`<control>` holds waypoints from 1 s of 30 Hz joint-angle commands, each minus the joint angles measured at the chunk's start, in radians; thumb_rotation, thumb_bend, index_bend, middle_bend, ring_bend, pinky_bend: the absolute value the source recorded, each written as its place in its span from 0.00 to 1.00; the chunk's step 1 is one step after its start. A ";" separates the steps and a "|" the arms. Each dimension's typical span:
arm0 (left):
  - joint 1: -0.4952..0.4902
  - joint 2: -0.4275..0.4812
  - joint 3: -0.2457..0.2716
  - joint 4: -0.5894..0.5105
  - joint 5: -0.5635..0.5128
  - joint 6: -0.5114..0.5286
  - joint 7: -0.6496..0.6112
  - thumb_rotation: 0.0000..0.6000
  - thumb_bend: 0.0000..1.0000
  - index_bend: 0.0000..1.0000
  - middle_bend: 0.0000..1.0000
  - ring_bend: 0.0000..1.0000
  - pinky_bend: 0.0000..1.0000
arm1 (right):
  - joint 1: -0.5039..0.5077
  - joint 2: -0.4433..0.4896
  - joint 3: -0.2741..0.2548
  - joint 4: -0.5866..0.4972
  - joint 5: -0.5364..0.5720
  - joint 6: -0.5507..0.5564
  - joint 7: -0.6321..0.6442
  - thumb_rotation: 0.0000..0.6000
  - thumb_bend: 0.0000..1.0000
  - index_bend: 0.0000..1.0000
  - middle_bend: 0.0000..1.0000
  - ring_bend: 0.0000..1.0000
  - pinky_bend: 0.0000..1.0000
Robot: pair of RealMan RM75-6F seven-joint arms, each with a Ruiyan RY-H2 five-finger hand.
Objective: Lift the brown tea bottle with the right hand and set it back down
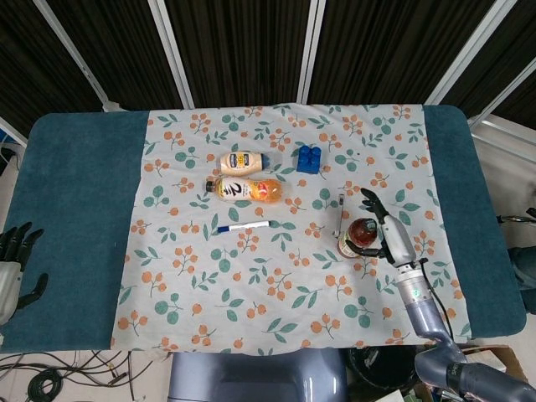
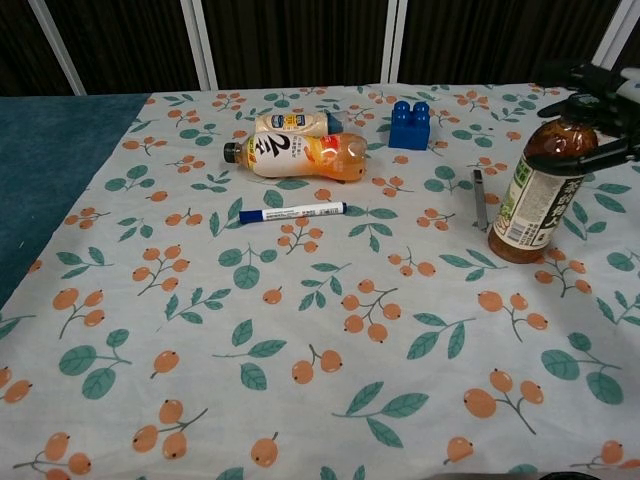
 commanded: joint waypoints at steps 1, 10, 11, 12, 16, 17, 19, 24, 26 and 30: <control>0.000 0.000 0.000 0.000 0.000 0.001 0.001 1.00 0.39 0.12 0.02 0.01 0.10 | -0.039 0.074 0.008 -0.069 -0.020 0.063 0.013 1.00 0.13 0.01 0.02 0.14 0.18; 0.003 -0.006 0.003 0.000 0.010 0.009 0.014 1.00 0.39 0.12 0.02 0.01 0.10 | -0.153 0.407 -0.041 -0.306 -0.098 0.144 -0.046 1.00 0.14 0.00 0.04 0.14 0.18; 0.003 -0.006 0.003 0.000 0.010 0.010 0.014 1.00 0.39 0.12 0.02 0.01 0.10 | -0.159 0.423 -0.048 -0.313 -0.103 0.147 -0.072 1.00 0.15 0.00 0.05 0.14 0.18; 0.004 -0.006 0.003 0.001 0.010 0.011 0.014 1.00 0.39 0.12 0.02 0.01 0.10 | -0.175 0.448 -0.060 -0.327 -0.109 0.161 -0.130 1.00 0.15 0.00 0.05 0.14 0.18; 0.004 -0.008 0.005 0.003 0.014 0.013 0.017 1.00 0.39 0.12 0.02 0.01 0.10 | -0.237 0.472 -0.094 -0.331 -0.118 0.240 -0.380 1.00 0.15 0.00 0.05 0.14 0.18; 0.005 -0.008 0.005 0.003 0.014 0.014 0.017 1.00 0.39 0.12 0.02 0.01 0.10 | -0.256 0.469 -0.105 -0.326 -0.116 0.260 -0.458 1.00 0.15 0.00 0.05 0.14 0.18; 0.006 -0.009 0.003 0.004 0.016 0.019 0.015 1.00 0.39 0.12 0.02 0.01 0.10 | -0.285 0.455 -0.123 -0.311 -0.113 0.294 -0.576 1.00 0.15 0.00 0.05 0.14 0.18; 0.009 -0.007 -0.002 0.005 0.021 0.033 0.000 1.00 0.39 0.12 0.02 0.01 0.10 | -0.355 0.392 -0.151 -0.253 -0.121 0.395 -0.707 1.00 0.15 0.00 0.05 0.14 0.18; 0.010 -0.005 -0.002 0.006 0.023 0.035 -0.006 1.00 0.39 0.12 0.02 0.01 0.09 | -0.371 0.367 -0.158 -0.221 -0.129 0.418 -0.702 1.00 0.15 0.00 0.05 0.14 0.18; 0.011 -0.004 -0.003 0.009 0.032 0.042 -0.016 1.00 0.39 0.12 0.02 0.01 0.09 | -0.387 0.354 -0.169 -0.186 -0.133 0.427 -0.681 1.00 0.15 0.00 0.05 0.14 0.18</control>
